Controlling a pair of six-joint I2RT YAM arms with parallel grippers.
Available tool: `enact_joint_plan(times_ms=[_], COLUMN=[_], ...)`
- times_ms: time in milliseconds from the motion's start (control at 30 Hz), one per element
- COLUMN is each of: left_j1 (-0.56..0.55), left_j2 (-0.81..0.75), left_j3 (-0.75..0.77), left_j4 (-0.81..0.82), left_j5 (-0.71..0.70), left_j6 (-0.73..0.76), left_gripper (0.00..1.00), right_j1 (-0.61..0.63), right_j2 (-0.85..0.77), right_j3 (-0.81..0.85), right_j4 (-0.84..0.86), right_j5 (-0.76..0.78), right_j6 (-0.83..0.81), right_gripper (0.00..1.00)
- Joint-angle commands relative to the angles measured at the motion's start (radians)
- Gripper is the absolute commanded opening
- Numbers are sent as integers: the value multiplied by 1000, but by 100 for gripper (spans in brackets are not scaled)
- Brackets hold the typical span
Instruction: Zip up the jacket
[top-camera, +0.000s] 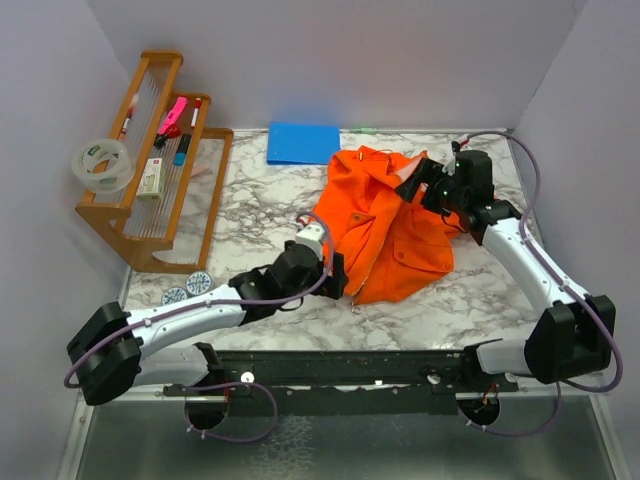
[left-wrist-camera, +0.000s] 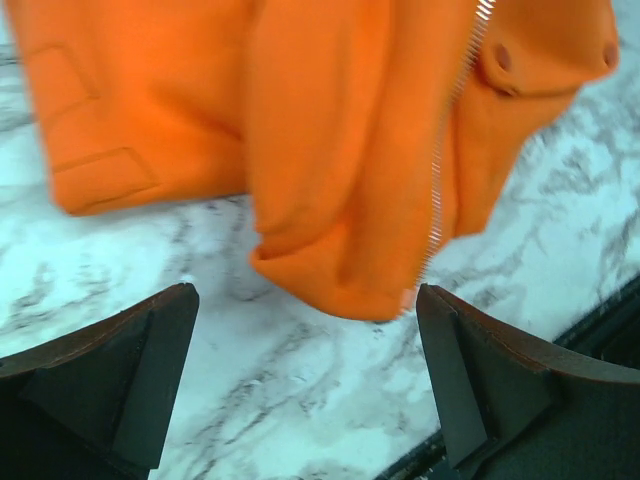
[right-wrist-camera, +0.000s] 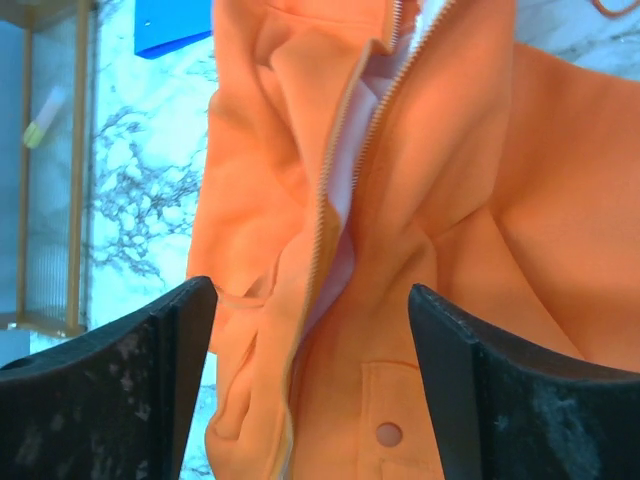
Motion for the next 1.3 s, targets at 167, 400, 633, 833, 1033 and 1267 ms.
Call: enact_joint_plan(times_ms=[167,400,633,833,1033,1267], left_j1=[170,232,299,370,433,483], left_j2=[-160,-204,-185,-179,-181,-186], left_j3=[-71,-69,-30,-21,-22,-44], left_j4=[17,-22,-70,-72,-74,-41], left_j5=[126,135,144,180,231,299], left_j6=[-37,-37,-49,-72,-72,-80], left_gripper=[99,99,99,99,99,99], right_j1=[-5,-5,-4,-5,-5,95], right_j2=[-96,-176,-262,-315,-379,-436], right_j3=[-43,-33,-87,-130,-226,-398], right_j4=[-103,-163,-155,-172,-71,88], right_j5=[-102,0,67,45,-118,-95], right_j6=[-19,-30,-48,-15,-23,180], right_gripper=[99,100,99,99,97,92])
